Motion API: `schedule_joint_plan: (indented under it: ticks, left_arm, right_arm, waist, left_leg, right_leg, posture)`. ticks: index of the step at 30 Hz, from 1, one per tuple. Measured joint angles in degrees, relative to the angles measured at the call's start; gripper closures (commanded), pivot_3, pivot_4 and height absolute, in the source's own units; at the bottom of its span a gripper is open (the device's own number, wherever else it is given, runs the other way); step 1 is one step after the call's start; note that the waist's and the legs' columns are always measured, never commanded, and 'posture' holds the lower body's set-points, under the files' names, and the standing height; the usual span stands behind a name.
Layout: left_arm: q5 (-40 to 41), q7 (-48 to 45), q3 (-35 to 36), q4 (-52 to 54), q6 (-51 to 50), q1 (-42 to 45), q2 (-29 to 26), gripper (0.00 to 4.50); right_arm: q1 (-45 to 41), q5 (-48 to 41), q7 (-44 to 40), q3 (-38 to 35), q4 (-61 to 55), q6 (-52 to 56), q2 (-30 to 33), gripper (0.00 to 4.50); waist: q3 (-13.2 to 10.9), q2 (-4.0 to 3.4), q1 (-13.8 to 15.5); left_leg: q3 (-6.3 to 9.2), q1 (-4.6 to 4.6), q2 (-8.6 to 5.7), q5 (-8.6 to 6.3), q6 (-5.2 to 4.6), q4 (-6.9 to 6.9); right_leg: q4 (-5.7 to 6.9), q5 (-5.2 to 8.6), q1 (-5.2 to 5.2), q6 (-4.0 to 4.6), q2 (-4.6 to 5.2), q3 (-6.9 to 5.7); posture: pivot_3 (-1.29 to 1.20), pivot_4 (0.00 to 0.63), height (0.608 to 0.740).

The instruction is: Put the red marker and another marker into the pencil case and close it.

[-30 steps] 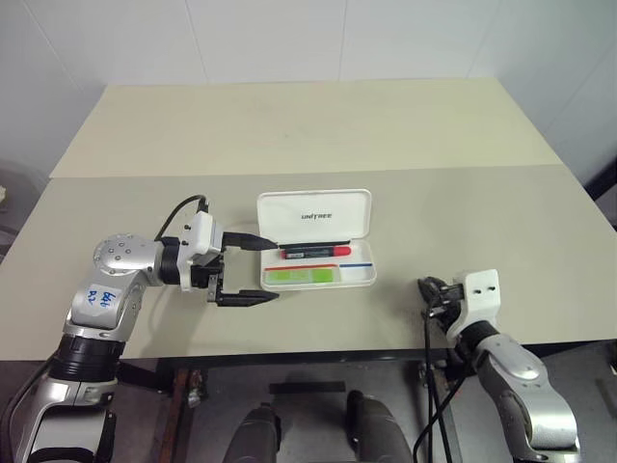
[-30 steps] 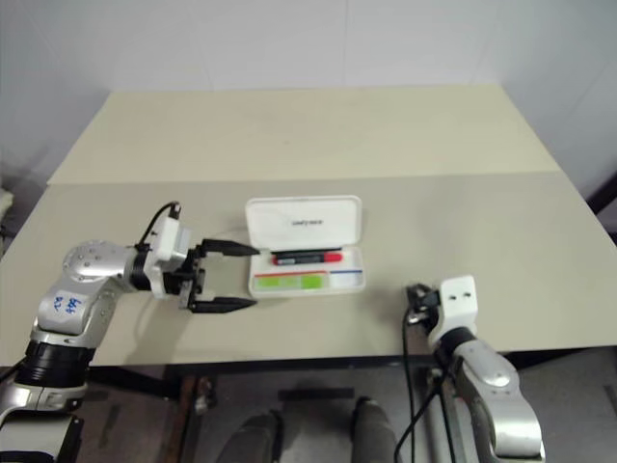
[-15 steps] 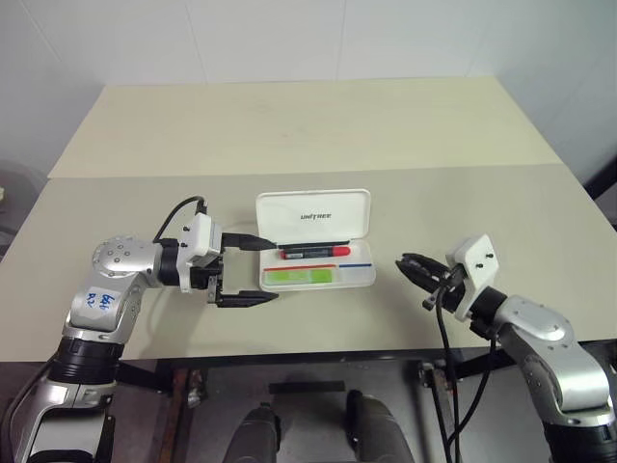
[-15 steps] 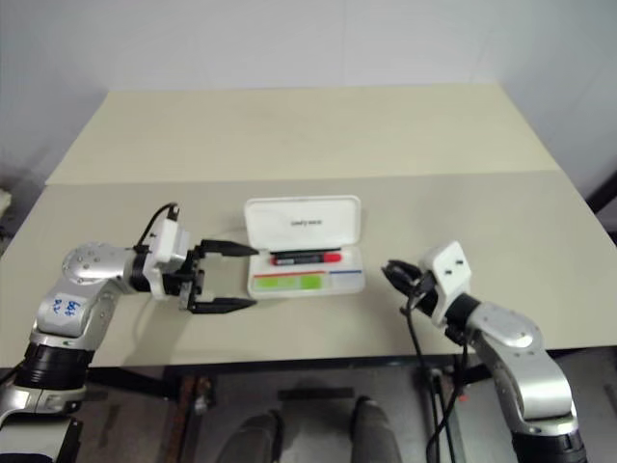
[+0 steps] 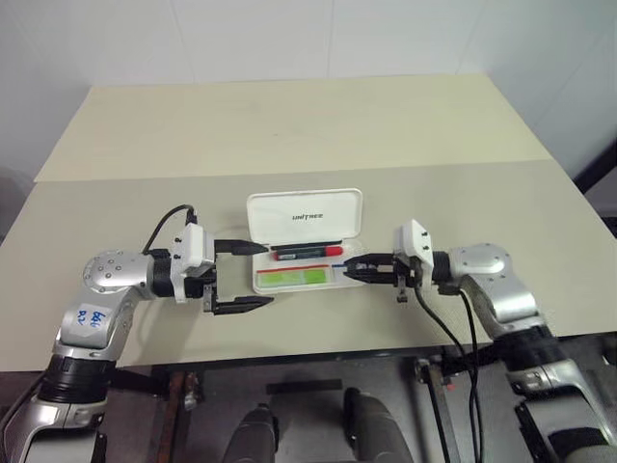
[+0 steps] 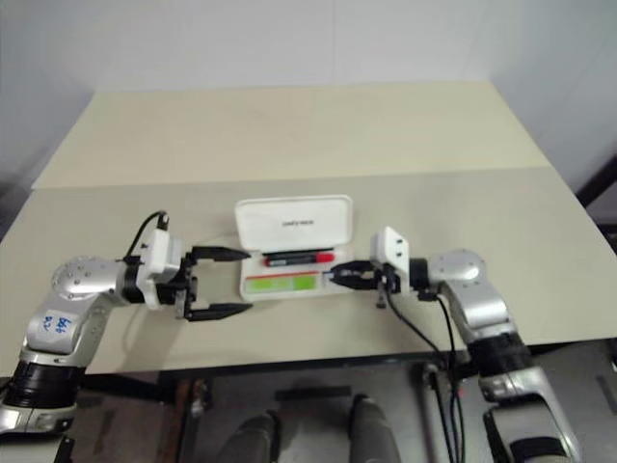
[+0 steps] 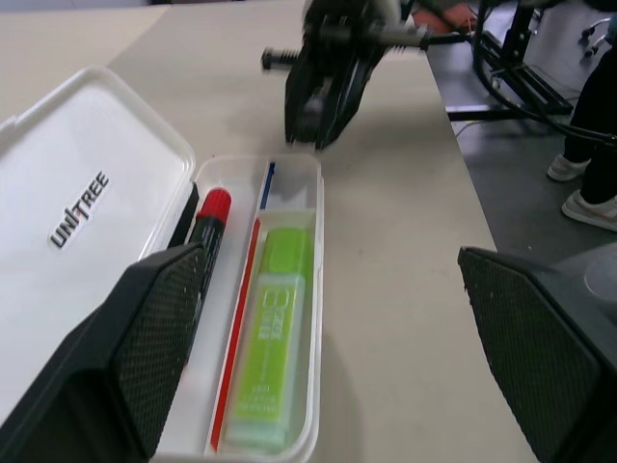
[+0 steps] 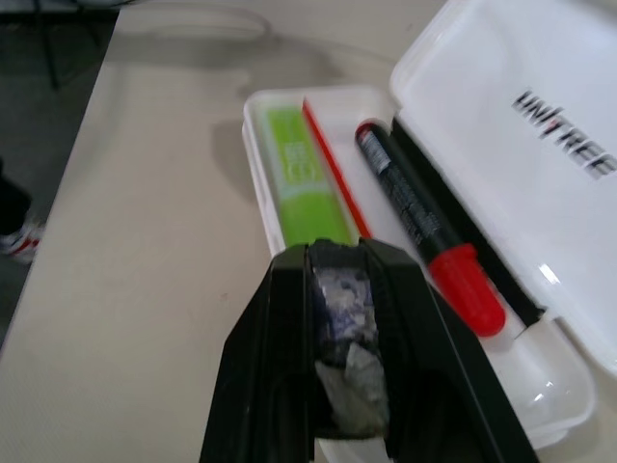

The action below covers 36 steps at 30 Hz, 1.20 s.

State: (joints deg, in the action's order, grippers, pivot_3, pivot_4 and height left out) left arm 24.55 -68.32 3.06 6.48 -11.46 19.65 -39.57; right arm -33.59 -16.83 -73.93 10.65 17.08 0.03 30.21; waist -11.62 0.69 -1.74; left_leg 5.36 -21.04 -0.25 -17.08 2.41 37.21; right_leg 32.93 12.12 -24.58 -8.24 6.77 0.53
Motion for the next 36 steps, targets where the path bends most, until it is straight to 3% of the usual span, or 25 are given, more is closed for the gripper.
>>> schedule_joint_plan:
  ticks: [13, 25, 31, 36]
  left_arm:
    - [0.3, 2.0, 0.9, 2.3, -1.0, -2.2, -0.7, 0.00]
    - [0.5, 2.3, 1.0, 2.3, -0.9, -2.2, -1.1, 0.00]
    - [0.5, 2.4, 1.0, 2.0, -0.8, -1.8, -1.1, 0.00]
    - [1.1, 2.7, 1.7, 1.6, -1.0, -1.8, -1.0, 0.00]
  right_arm:
    - [-8.7, 4.1, -6.0, 0.4, 16.9, -8.5, -4.5, 4.09]
    - [-8.9, 3.7, -7.4, 0.1, 15.2, -7.3, -4.5, 0.03]
    - [-7.0, 0.7, -5.8, -2.3, 5.0, -3.3, -3.7, 0.03]
    - [-1.8, -3.0, -4.4, -5.9, -5.6, 2.1, 1.0, 0.03]
  waist:
    - [0.0, -0.03, 0.1]
    - [0.0, -0.05, 0.0]
    - [0.0, -0.05, 0.1]
    - [0.0, -0.05, 0.4]
  left_leg:
    - [0.00, -0.05, 0.03, -0.07, 0.15, -0.05]
    - [0.00, -0.04, 0.05, -0.05, 0.34, -0.04]
    - [0.01, -0.05, 0.06, -0.06, 0.37, -0.05]
    - [0.00, -0.10, 0.05, -0.10, 0.44, -0.02]
  right_leg:
    - [0.08, -0.02, -0.04, -0.01, -0.03, 0.00]
    - [0.12, -0.02, -0.05, -0.01, -0.05, 0.00]
    - [0.11, -0.02, -0.05, -0.01, -0.05, 0.01]
    - [0.03, -0.02, -0.03, -0.02, -0.04, 0.00]
  posture:
    - [0.00, 0.150, 0.740]
    - [0.00, 0.150, 0.740]
    - [0.00, 0.150, 0.740]
    - [0.00, 0.150, 0.740]
